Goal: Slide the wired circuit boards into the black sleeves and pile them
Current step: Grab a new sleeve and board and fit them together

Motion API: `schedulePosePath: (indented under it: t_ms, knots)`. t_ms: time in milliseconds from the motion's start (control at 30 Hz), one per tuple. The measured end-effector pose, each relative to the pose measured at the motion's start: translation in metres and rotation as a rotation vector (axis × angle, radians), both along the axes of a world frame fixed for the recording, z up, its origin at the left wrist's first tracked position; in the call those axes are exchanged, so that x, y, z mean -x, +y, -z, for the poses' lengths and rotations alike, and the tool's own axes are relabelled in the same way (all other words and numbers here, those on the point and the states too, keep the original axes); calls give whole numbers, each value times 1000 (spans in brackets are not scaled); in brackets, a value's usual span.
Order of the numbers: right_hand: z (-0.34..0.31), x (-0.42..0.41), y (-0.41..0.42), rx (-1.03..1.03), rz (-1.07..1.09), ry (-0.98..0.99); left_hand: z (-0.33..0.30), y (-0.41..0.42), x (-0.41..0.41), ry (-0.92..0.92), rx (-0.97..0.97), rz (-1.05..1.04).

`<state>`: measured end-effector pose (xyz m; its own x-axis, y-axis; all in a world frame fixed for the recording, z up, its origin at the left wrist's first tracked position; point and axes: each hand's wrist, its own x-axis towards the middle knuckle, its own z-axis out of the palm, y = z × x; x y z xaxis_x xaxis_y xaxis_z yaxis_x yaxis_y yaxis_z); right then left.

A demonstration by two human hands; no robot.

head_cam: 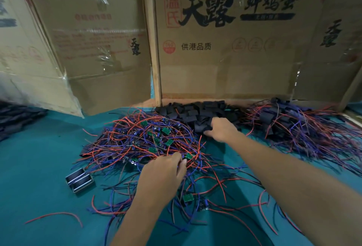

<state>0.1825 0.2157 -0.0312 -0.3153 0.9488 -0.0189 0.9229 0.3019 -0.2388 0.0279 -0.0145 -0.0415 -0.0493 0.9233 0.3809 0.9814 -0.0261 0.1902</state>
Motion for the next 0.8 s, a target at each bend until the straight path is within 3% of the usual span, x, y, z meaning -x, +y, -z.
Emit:
schedulePosePath:
  t_ms: [167,333,433,533,633,800]
  knots:
    - [-6,-5,-9,49,20,178,-1,3,6,-16,-11,-103]
    - [-17,-33,-73,14,-23,641,4,6,13,-77,-45,-188]
    - [0,-49,-125,-13,-79,797,10,10,14,-100,-67,-193]
    - [16,-62,-165,17,-76,824,14,17,-2,-101,-74,-148]
    - [18,-67,-183,-31,-96,817,7,39,-5,32,-31,-150]
    - [13,-73,-190,-177,-211,698,-21,66,7,337,209,-310]
